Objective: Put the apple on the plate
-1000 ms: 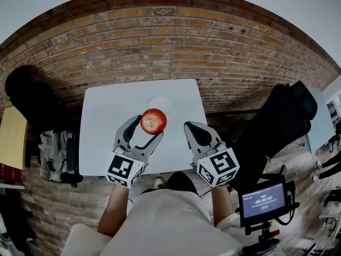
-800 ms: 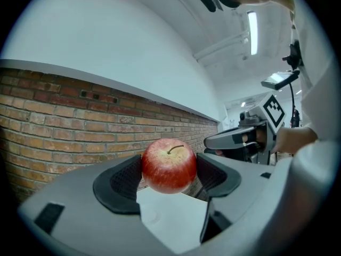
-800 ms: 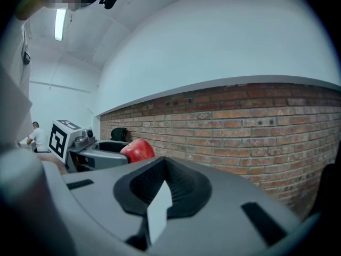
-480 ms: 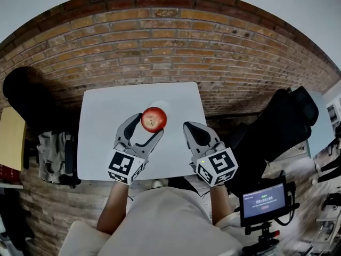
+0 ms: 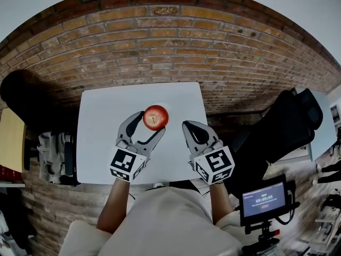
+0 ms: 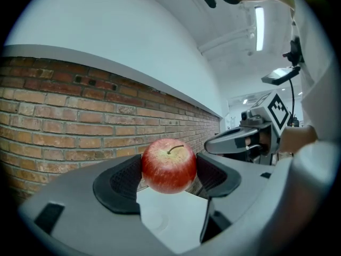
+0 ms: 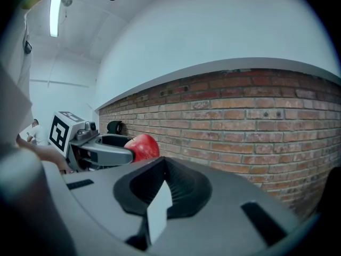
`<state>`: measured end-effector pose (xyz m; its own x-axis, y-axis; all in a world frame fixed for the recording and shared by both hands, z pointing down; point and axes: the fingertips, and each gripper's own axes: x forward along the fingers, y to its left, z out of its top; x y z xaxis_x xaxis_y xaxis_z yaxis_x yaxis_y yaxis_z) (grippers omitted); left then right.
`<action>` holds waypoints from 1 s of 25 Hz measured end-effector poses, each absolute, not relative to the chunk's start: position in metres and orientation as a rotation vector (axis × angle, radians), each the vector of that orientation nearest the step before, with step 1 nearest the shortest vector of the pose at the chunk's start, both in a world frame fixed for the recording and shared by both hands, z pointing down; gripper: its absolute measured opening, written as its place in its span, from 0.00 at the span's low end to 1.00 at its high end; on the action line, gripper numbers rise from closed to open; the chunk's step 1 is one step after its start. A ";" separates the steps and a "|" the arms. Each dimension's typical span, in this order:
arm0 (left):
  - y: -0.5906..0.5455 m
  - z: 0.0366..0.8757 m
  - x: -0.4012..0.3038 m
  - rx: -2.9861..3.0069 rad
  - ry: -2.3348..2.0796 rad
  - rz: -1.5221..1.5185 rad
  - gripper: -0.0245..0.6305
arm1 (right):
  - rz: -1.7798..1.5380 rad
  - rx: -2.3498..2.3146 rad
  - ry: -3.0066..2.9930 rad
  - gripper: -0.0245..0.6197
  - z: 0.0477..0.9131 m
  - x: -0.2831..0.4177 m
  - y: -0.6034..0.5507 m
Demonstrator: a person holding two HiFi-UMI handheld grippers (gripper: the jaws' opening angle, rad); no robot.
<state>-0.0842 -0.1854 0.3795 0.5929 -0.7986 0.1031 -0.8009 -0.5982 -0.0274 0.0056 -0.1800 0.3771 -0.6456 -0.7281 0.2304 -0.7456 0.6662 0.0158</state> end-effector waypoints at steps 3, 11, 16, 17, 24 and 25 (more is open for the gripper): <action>-0.197 0.388 -0.086 2.767 -1.399 0.180 0.54 | 0.135 1.195 -2.657 0.04 0.382 0.006 -0.191; -0.218 0.405 -0.085 2.741 -1.365 0.198 0.54 | 0.190 1.211 -2.622 0.04 0.397 0.010 -0.212; -0.226 0.411 -0.087 2.733 -1.352 0.210 0.54 | 0.213 1.201 -2.613 0.04 0.403 0.007 -0.215; -0.228 0.413 -0.087 2.733 -1.350 0.213 0.54 | 0.215 1.200 -2.611 0.04 0.405 0.006 -0.215; -0.242 0.427 -0.089 2.721 -1.325 0.233 0.54 | 0.234 1.216 -2.585 0.04 0.413 0.009 -0.223; -0.243 0.431 -0.089 2.718 -1.321 0.239 0.54 | 0.238 1.217 -2.583 0.04 0.414 0.010 -0.224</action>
<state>-0.0886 -0.2434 0.4308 0.6091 -0.7703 0.1888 -0.7877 -0.6154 0.0300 0.0097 -0.2240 0.4139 -0.6079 -0.7287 0.3155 -0.7741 0.6323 -0.0311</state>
